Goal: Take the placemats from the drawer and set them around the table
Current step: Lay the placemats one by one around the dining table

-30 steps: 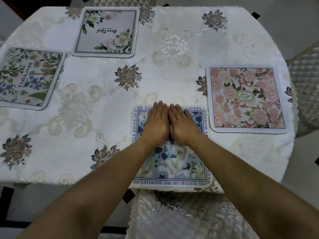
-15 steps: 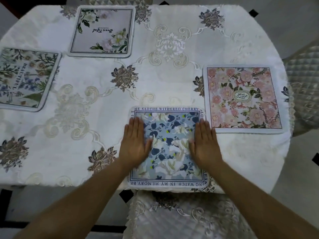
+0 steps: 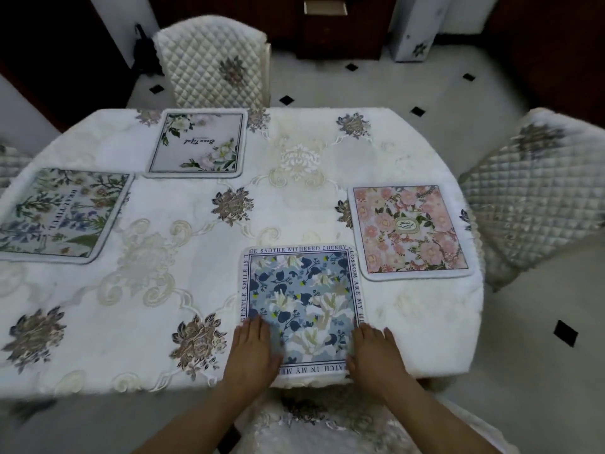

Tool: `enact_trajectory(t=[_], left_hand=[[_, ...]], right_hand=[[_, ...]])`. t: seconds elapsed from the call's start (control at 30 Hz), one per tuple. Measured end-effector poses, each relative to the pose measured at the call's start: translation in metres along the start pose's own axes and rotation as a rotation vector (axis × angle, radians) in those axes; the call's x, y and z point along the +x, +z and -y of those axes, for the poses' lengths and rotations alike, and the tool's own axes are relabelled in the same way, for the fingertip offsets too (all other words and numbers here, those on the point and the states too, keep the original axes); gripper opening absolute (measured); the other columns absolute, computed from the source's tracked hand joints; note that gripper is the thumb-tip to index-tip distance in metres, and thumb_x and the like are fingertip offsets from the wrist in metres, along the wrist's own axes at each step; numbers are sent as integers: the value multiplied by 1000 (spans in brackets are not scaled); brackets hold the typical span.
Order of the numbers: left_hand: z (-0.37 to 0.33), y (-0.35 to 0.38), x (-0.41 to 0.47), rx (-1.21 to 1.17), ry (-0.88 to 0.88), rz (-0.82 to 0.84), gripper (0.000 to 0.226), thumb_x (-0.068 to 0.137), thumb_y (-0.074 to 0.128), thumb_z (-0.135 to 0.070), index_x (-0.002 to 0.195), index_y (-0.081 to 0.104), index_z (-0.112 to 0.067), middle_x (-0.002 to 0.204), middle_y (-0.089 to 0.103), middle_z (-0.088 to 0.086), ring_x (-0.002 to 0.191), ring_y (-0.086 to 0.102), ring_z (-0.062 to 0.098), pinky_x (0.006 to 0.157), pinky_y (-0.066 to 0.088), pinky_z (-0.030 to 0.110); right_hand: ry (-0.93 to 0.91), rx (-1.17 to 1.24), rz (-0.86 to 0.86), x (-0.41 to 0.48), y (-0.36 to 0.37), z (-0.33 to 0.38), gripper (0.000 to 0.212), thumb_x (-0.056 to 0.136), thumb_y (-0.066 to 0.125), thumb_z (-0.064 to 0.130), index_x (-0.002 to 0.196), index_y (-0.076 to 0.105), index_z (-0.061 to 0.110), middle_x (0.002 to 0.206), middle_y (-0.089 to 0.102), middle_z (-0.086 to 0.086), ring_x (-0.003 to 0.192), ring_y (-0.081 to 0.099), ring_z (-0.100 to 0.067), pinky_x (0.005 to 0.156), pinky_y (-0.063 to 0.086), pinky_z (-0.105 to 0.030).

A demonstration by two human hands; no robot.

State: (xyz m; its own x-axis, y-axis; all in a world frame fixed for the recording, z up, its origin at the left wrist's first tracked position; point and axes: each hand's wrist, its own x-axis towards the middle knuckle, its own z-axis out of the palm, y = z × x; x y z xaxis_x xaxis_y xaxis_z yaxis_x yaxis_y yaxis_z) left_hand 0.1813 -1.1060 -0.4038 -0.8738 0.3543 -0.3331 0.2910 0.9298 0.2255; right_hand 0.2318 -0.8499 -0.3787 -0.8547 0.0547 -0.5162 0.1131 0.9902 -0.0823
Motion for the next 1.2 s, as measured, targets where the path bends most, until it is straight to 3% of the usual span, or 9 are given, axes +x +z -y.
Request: enact_trajectory(t=[0.07, 0.13, 0.2, 0.3, 0.53, 0.67, 0.77, 1.03, 1.2], left_hand=[[-13, -26, 2, -2, 27, -36, 56, 84, 47, -43, 129, 49, -11, 124, 59, 11, 112, 55, 29, 99, 42, 40], [-29, -51, 2, -23, 40, -96, 46, 86, 50, -45, 122, 55, -16, 108, 63, 6, 97, 59, 25, 83, 46, 36], [-49, -72, 0, -34, 38, -135, 38, 89, 49, -45, 114, 57, -18, 103, 61, 4, 94, 58, 24, 77, 44, 35], [-83, -91, -8, -23, 14, -200, 32, 90, 48, -44, 106, 58, -18, 98, 60, 4, 92, 56, 25, 75, 42, 35], [-183, -100, -32, 21, -100, -267, 37, 90, 51, -47, 112, 58, -17, 102, 61, 4, 93, 57, 24, 76, 44, 36], [-231, -107, -38, -24, -98, -294, 38, 87, 55, -48, 111, 57, -18, 102, 61, 3, 92, 58, 24, 78, 47, 36], [-254, -119, -37, -48, -77, -338, 37, 88, 56, -47, 113, 55, -19, 105, 59, 2, 93, 57, 22, 76, 47, 34], [-319, -146, -5, -56, 103, -396, 38, 88, 60, -45, 114, 55, -19, 104, 61, 4, 94, 57, 24, 75, 45, 35], [-388, -153, 13, -81, 225, -411, 34, 87, 60, -44, 111, 56, -19, 100, 61, 3, 92, 57, 25, 74, 45, 34]], right_hand=[[-21, -33, -15, -8, -27, 1, 46, 87, 45, 37, 126, 49, 15, 124, 58, -9, 112, 53, -28, 99, 35, -40], [-61, -58, -45, -16, -51, -3, 34, 86, 47, 35, 114, 53, 17, 113, 61, -7, 103, 54, -28, 87, 37, -37], [-97, -64, -74, -21, -73, -11, 32, 85, 48, 35, 110, 54, 17, 110, 61, -7, 103, 53, -28, 86, 37, -36], [-166, -80, -130, -26, -104, -30, 31, 87, 48, 39, 109, 54, 17, 109, 60, -7, 105, 53, -29, 86, 37, -37], [-342, -58, -221, -58, -146, -115, 31, 88, 45, 41, 103, 52, 15, 106, 58, -8, 103, 52, -31, 86, 37, -40], [-360, -31, -256, -78, -160, -160, 23, 87, 47, 41, 94, 47, 19, 103, 59, -6, 100, 53, -29, 76, 32, -38], [-330, -14, -286, -88, -168, -182, 25, 86, 48, 40, 99, 50, 18, 104, 59, -5, 100, 53, -28, 80, 36, -38], [-149, 60, -397, -125, -189, -235, 26, 82, 52, 37, 100, 53, 17, 100, 61, -6, 97, 55, -29, 73, 34, -35], [-22, 89, -461, -148, -204, -301, 30, 80, 55, 37, 101, 57, 16, 103, 64, -9, 99, 59, -32, 76, 43, -34]])
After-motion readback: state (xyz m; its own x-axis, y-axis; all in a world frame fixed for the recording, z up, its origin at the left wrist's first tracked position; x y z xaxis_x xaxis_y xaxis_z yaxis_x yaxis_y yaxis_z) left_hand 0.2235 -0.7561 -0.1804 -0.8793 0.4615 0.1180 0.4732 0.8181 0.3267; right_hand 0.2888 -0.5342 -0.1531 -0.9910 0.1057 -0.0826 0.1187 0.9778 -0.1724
